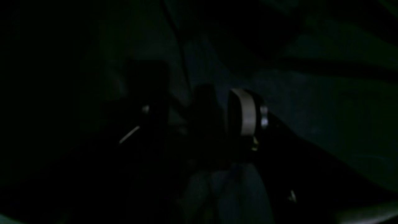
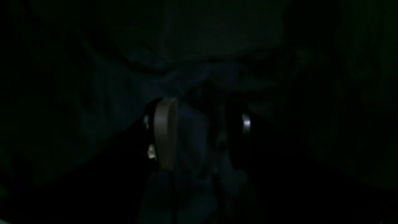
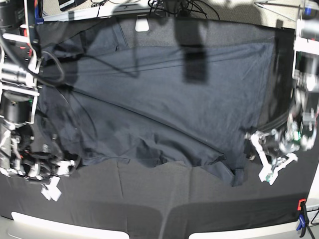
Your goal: Layout the t-shirt on the table in an organized manner, then fold the t-shirt properly
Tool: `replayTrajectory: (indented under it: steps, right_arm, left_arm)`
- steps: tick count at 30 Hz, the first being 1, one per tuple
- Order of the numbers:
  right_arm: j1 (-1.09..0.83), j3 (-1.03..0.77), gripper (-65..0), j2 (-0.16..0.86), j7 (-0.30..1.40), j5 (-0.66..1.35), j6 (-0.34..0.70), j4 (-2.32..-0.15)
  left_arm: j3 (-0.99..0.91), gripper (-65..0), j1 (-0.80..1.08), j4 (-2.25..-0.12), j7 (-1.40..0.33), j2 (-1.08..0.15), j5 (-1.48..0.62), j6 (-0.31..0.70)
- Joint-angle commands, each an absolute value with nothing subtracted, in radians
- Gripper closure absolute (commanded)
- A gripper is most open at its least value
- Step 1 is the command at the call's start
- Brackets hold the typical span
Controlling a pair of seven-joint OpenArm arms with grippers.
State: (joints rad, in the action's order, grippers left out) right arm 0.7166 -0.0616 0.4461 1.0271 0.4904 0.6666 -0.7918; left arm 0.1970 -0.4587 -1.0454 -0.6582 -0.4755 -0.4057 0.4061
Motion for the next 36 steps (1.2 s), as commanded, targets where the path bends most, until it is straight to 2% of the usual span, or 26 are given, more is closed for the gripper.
replayTrajectory:
  steps: [1, 11, 20, 29, 32, 36]
  right_arm:
    - [0.769, -0.065, -24.9, 0.457, 0.994, 0.485, 0.673, -0.805]
    - [0.898, -0.064, -24.9, 0.447, 0.978, 0.406, 0.642, -0.733]
    - [0.889, -0.065, -24.9, 0.459, 0.944, 0.238, 0.62, -0.541]
    - [0.878, -0.065, -24.9, 0.551, 0.915, 0.209, 0.559, -0.413]
    - [0.879, -0.065, -24.9, 0.59, 0.916, 0.226, 0.482, -0.364]
    - [0.88, -0.065, -24.9, 0.61, 0.875, 0.245, 0.494, -0.331]
  left_arm:
    - [0.191, -28.6, -0.499, -1.036, -0.64, -0.482, -0.426, 0.418]
    - [0.191, -28.6, -0.506, -1.001, -0.638, -0.48, -0.432, 0.42]
    - [0.191, -28.6, -0.501, -1.001, -0.644, -0.479, -0.432, 0.42]
    - [0.191, -28.6, -0.501, -1.001, -0.643, -0.48, -0.428, 0.42]
    - [0.191, -28.6, -0.501, -1.001, -0.635, -0.48, -0.428, 0.42]
    - [0.191, -28.6, -0.502, -1.001, -0.633, -0.479, -0.428, 0.42]
